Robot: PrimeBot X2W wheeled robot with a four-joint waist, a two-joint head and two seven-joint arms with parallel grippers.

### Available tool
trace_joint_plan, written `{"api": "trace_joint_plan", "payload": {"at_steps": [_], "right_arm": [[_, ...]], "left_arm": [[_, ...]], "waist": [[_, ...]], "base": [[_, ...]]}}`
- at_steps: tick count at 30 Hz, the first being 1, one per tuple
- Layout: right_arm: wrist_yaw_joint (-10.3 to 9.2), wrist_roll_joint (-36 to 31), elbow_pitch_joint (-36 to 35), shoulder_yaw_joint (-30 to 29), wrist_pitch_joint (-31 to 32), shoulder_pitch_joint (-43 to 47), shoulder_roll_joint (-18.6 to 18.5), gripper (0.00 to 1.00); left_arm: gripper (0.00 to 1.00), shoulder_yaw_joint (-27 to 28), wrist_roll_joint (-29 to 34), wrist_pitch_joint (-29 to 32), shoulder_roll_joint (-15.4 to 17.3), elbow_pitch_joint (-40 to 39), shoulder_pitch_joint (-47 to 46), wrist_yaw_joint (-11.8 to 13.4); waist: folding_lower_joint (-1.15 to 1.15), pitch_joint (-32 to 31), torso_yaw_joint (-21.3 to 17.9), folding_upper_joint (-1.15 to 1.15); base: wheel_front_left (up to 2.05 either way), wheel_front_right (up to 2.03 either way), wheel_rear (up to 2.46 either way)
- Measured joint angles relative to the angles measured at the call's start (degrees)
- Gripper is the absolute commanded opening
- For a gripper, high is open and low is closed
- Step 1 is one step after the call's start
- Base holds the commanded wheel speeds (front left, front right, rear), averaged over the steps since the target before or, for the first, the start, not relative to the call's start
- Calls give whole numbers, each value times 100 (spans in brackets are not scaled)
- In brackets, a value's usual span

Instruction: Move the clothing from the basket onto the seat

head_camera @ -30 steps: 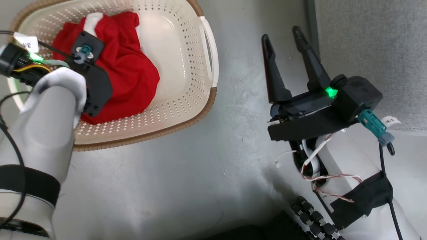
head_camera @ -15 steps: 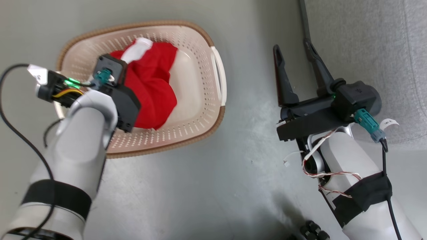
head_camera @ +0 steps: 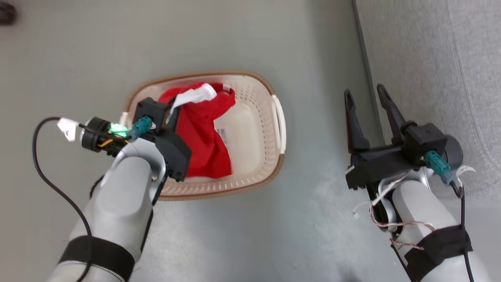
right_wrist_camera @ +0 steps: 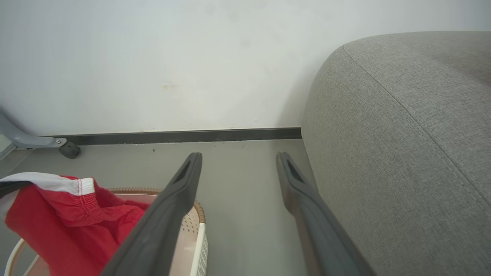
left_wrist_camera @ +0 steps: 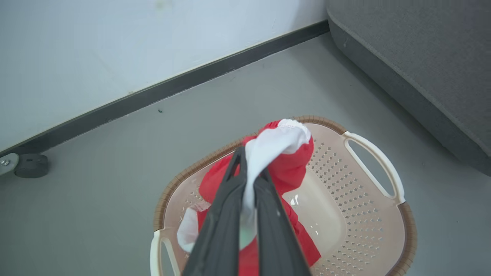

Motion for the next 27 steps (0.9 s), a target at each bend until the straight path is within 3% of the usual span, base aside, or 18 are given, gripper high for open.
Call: {"api": "trace_joint_plan", "payload": {"at_steps": [7, 16, 27], "right_arm": [[20, 4, 189, -56, 0, 274, -57, 100], [186, 19, 389, -49, 1, 688, -53, 100], [312, 163, 439, -143, 1, 1101, -51, 100]], "left_arm": [[0, 32, -313, -19, -122, -163, 332, -3], [0, 1, -541, -45, -138, -454, 687, -8], [0, -36, -888, -45, -142, -1280, 1104, -8]], "waist": [[0, -574, 231, 0], [0, -1327, 490, 0], [0, -2089, 713, 0]], "base": [[0, 0, 0], [0, 0, 0], [0, 0, 0]]}}
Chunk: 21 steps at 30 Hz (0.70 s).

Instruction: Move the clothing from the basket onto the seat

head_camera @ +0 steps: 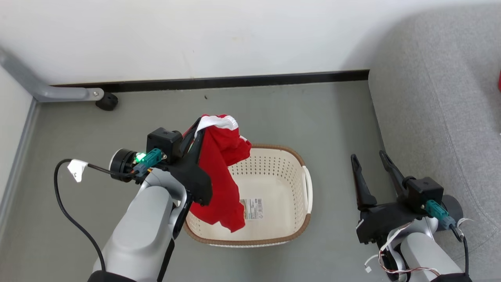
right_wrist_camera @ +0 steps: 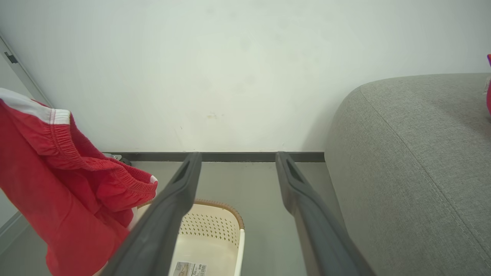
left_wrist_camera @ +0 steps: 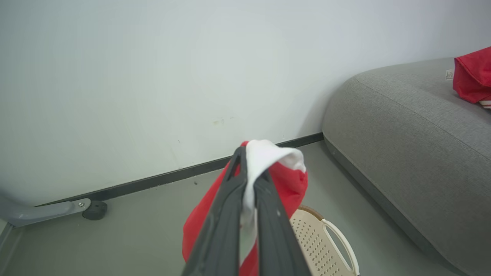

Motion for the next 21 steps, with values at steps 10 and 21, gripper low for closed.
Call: {"api": "trace_joint_plan", "payload": {"at_steps": [10, 21], "right_arm": [[58, 2, 22, -15, 0, 300, 25, 100], [99, 2, 54, -44, 0, 332, 53, 100]], "left_arm": [[0, -131, -346, -1, 1, -962, 163, 0], [0, -356, -515, -1, 59, -1724, 272, 0]], "waist": [[0, -406, 175, 0], [1, -502, 210, 1]], "base": [[0, 0, 0], [0, 0, 0]]}}
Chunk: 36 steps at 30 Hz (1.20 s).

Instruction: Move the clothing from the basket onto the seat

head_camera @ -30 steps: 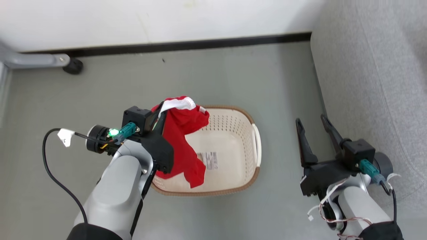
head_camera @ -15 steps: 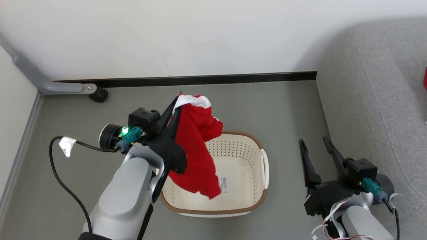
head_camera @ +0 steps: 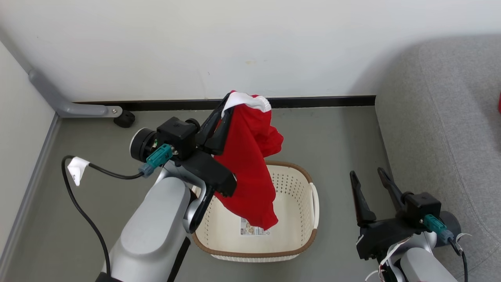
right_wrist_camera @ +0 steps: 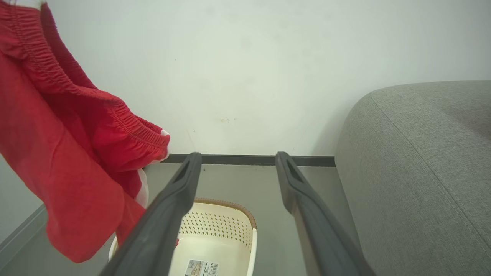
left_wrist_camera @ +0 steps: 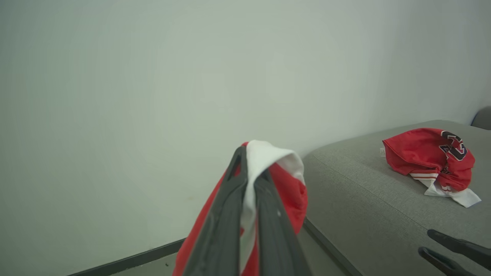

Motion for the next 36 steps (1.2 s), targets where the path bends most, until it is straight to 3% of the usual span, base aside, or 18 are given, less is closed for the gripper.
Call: {"api": "trace_joint_plan", "payload": {"at_steps": [13, 17, 25, 36], "right_arm": [[56, -4, 1, -3, 0, 25, 55, 100], [201, -14, -46, 116, 0, 20, 69, 100], [699, -209, -151, 728, 0, -312, 137, 100], [917, -308, 177, 1314, 0, -961, 149, 100]], "left_arm": [[0, -126, -213, -1, 130, -626, 67, 0], [0, -178, -213, 0, 138, -766, 67, 0], [0, -281, -213, 1, 154, -953, 67, 0], [0, -494, -213, 59, 121, -1090, 60, 0]], "waist": [[0, -46, -18, 0], [0, -44, -20, 0], [0, -36, -8, 0], [0, -21, 109, 0]], "base": [[0, 0, 0], [0, 0, 0], [0, 0, 0], [0, 0, 0]]}}
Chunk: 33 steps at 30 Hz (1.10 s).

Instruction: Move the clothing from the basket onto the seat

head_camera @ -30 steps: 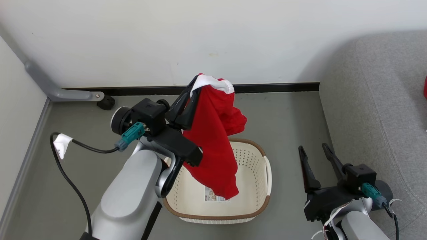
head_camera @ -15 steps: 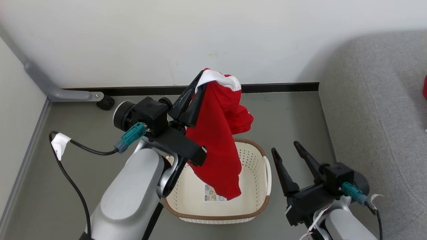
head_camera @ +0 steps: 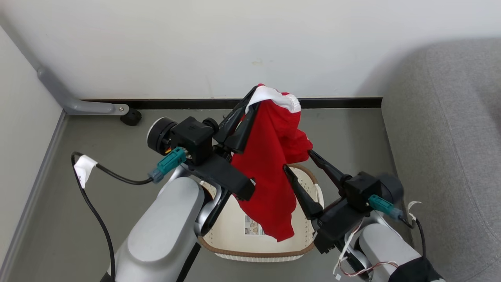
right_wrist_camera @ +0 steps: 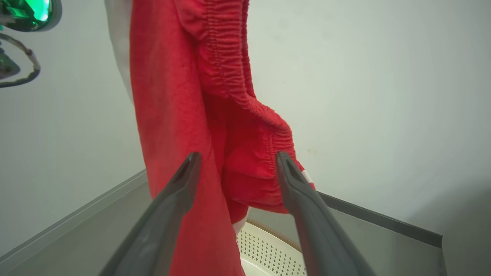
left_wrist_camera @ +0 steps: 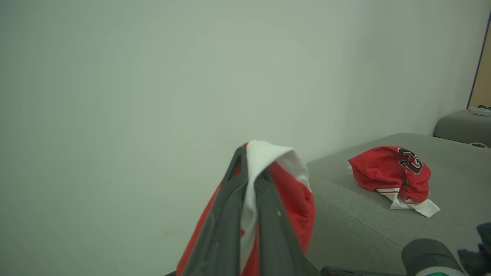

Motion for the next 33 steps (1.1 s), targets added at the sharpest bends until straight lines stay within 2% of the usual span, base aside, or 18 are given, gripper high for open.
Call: {"api": "trace_joint_plan", "payload": {"at_steps": [12, 19, 20, 21, 22, 29, 33], "right_arm": [[92, 23, 588, 724, 9, -588, 11, 100], [93, 312, 826, 1240, 55, -1045, 3, 100], [93, 412, 826, 1348, 56, -1120, 8, 83], [93, 500, 828, 1439, 58, -1190, 10, 49], [93, 569, 834, 1507, 58, -1253, 12, 0], [93, 1002, 904, 1568, 56, -1425, 11, 0], [93, 1132, 967, 1537, 54, -1496, 12, 0]], "left_arm": [[0, -79, -2, 51, -9, -113, 0, 0], [0, -169, -4, 101, -16, -178, 0, 0], [0, -189, -5, 101, -21, -178, 0, 0], [0, -205, -13, 101, -27, -178, -1, 0], [0, -216, -24, 101, -29, -177, -1, 0], [0, -199, -56, 101, -19, -156, -2, 0], [0, -130, -56, 101, 92, -157, -2, 3]], "waist": [[0, 30, 152, 0], [0, 86, 212, 0], [0, 96, 222, 0], [0, 106, 234, 0], [0, 117, 246, 0], [0, 193, 314, 0], [0, 247, 278, 0]], "base": [[0, 0, 0], [0, 0, 0], [0, 0, 0], [0, 0, 0], [0, 0, 0], [0, 0, 0], [0, 0, 0]]}}
